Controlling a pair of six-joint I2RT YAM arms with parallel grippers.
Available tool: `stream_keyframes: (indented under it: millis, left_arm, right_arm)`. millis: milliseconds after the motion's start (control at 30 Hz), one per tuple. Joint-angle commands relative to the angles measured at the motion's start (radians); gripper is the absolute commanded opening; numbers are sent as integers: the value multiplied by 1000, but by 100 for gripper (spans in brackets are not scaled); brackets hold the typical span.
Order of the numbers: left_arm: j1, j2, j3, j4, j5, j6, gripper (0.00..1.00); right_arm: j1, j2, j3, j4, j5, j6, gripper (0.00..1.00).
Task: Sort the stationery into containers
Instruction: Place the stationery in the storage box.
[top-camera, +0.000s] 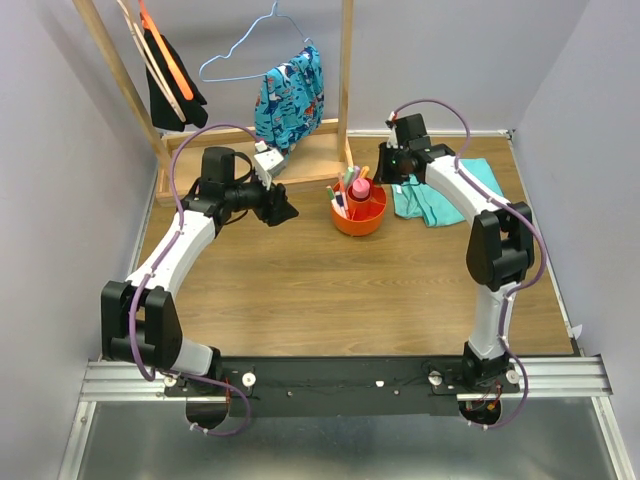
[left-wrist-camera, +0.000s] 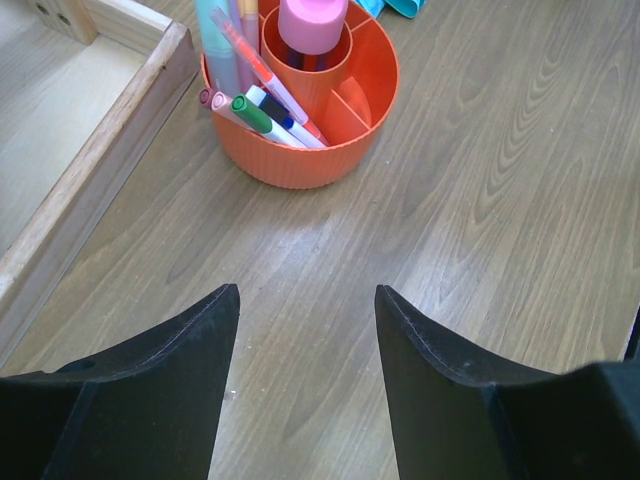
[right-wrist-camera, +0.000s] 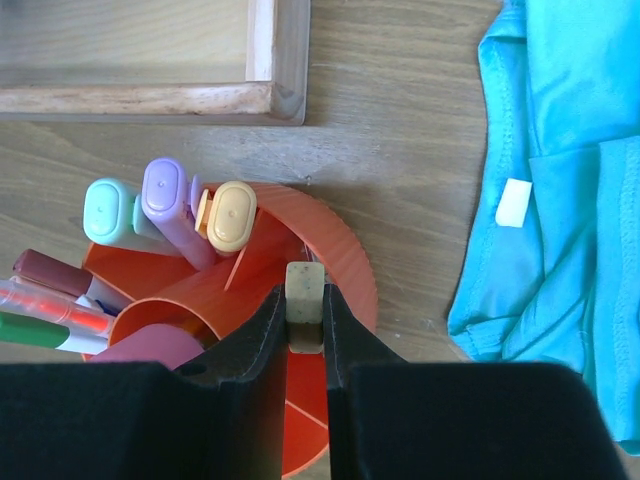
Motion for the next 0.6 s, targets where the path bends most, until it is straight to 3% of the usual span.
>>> stream_keyframes:
  millis: [0, 300, 567]
  left_arm:
    - [5, 11, 26, 19, 12, -6, 66]
    - [5, 11, 17, 31, 18, -17, 66]
    - [5, -6, 11, 41, 23, -22, 66]
  right_arm:
    - [3, 31, 26, -25, -44, 13, 15]
    - [3, -12, -21, -30, -56, 17, 44]
    - [-11, -133, -92, -54, 30, -21, 45]
